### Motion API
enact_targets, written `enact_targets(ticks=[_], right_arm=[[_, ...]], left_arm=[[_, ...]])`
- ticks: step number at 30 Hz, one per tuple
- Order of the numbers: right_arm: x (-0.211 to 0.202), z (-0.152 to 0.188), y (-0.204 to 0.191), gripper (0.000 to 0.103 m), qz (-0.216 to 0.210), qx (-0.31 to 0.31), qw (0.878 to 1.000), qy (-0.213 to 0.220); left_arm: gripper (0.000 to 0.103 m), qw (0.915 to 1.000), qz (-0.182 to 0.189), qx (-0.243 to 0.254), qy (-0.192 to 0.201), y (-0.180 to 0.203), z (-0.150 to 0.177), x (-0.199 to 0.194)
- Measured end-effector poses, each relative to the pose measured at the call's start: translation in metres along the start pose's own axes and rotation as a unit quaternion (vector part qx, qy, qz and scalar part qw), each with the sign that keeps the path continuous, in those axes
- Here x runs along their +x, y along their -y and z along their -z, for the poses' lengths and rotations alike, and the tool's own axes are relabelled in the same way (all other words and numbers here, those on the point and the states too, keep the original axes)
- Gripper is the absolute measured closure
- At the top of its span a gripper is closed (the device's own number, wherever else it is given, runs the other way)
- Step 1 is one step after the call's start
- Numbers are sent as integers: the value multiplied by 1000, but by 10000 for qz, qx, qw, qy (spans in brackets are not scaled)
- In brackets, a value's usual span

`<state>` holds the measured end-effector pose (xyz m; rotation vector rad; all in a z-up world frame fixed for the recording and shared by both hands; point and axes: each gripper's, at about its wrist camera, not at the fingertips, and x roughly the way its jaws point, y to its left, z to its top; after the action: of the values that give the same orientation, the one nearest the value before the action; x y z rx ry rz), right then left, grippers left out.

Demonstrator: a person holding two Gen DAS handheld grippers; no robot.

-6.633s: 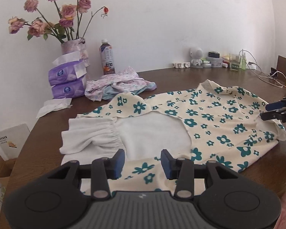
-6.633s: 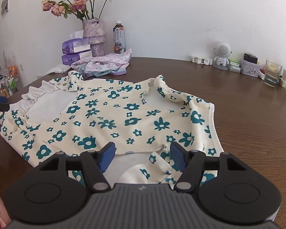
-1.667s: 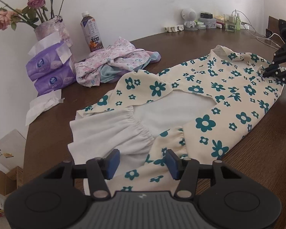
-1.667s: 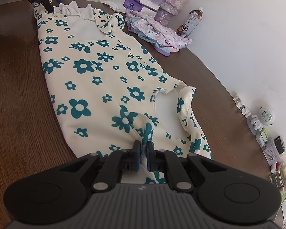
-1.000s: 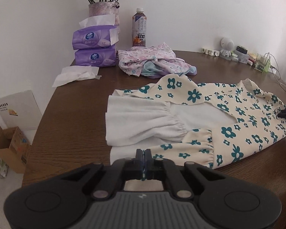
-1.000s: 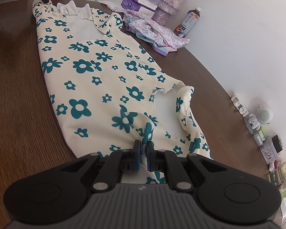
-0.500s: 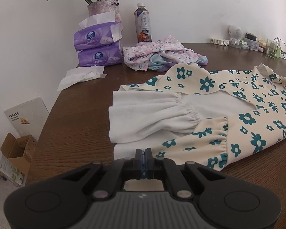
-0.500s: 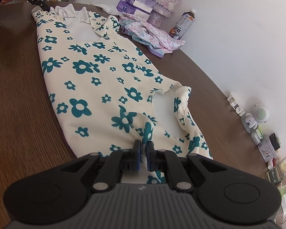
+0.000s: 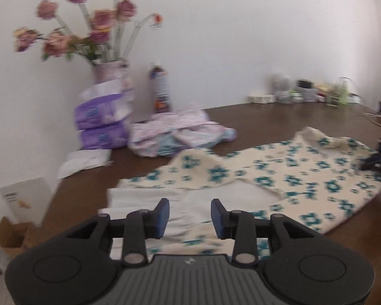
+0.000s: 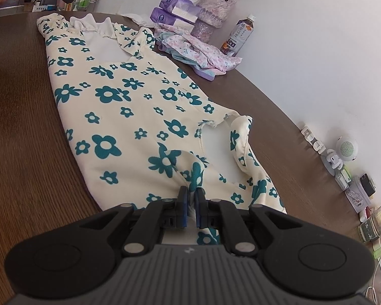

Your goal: Fold clothes

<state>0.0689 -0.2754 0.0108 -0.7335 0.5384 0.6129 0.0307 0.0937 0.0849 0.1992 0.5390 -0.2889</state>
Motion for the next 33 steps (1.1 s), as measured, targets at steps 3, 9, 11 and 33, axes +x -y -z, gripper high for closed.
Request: enact_targets(ticks=[3,9,11,33], right_arm=[[0,0,0,96,5,23,10000,20],[-2,2,4,96,30,161,9998,58],[-4,2,7,96,42,229,9997,71],[-52,12,16,80,41,2854,9567,568]], left_arm=[[69,9951,882,429,-153,49,-4,26],[70,9845,1498,766,-499,105,5,68],[70,9844,1547,637,-537,104,10,76],[70,9850,1630,455,-345,96,16,75]])
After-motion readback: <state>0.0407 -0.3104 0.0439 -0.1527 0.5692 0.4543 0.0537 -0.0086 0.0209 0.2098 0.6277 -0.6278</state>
